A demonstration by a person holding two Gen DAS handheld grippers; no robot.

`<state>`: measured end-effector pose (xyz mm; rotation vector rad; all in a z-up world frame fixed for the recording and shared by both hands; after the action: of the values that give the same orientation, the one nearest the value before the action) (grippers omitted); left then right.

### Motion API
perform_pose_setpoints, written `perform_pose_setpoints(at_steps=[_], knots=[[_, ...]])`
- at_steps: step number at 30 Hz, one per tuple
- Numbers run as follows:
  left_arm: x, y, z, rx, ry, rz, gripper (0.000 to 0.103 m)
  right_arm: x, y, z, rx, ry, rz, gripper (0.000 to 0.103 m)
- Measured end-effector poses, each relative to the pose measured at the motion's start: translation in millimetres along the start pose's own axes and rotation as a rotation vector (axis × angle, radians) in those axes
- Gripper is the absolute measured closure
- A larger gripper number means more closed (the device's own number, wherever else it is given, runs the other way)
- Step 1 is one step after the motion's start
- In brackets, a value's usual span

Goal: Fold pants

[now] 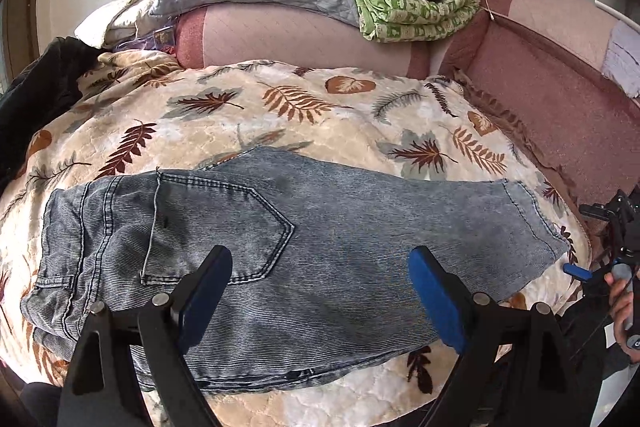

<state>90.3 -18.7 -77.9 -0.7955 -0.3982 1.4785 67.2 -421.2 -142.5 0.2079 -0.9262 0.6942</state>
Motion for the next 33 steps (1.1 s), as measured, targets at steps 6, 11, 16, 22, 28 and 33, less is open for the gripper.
perform_pose_setpoints(at_steps=[6, 11, 16, 22, 28, 33], knots=[[-7.7, 1.5, 0.4, -0.003, 0.005, -0.003, 0.013, -16.3, -8.4, -17.0, -0.046, -0.023, -0.039, 0.007], [-21.8, 3.8, -15.7, 0.022, 0.006, -0.015, 0.013, -17.9, -12.3, -14.4, -0.077, 0.005, -0.01, 0.041], [-50.0, 5.8, -42.5, 0.066, 0.021, -0.026, 0.013, -26.1, -14.3, -20.2, -0.044, 0.041, -0.029, 0.049], [-92.4, 17.2, -81.9, 0.124, -0.014, -0.136, 0.013, -29.4, -11.8, -19.3, -0.045, 0.066, -0.006, 0.064], [-99.0, 41.3, -120.6, 0.246, -0.137, -0.236, 0.01, -13.2, -12.4, -16.1, -0.037, 0.148, 0.135, 0.075], [-101.2, 22.4, -103.2, 0.195, -0.131, -0.232, 0.011, 22.4, -11.4, -10.3, -0.067, 0.194, 0.273, 0.075]])
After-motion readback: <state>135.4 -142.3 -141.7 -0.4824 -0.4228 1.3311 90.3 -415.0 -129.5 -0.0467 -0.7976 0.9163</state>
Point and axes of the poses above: each gripper's, at about its wrist camera, not at the fingertips, and z roughly against the way its jaws point, x to its left, y to its underside, the point moved 8 cm from there along -z, roughly the way its jaws point, and after that the axes turned 5 degrees about z, right-handed, at the moved point
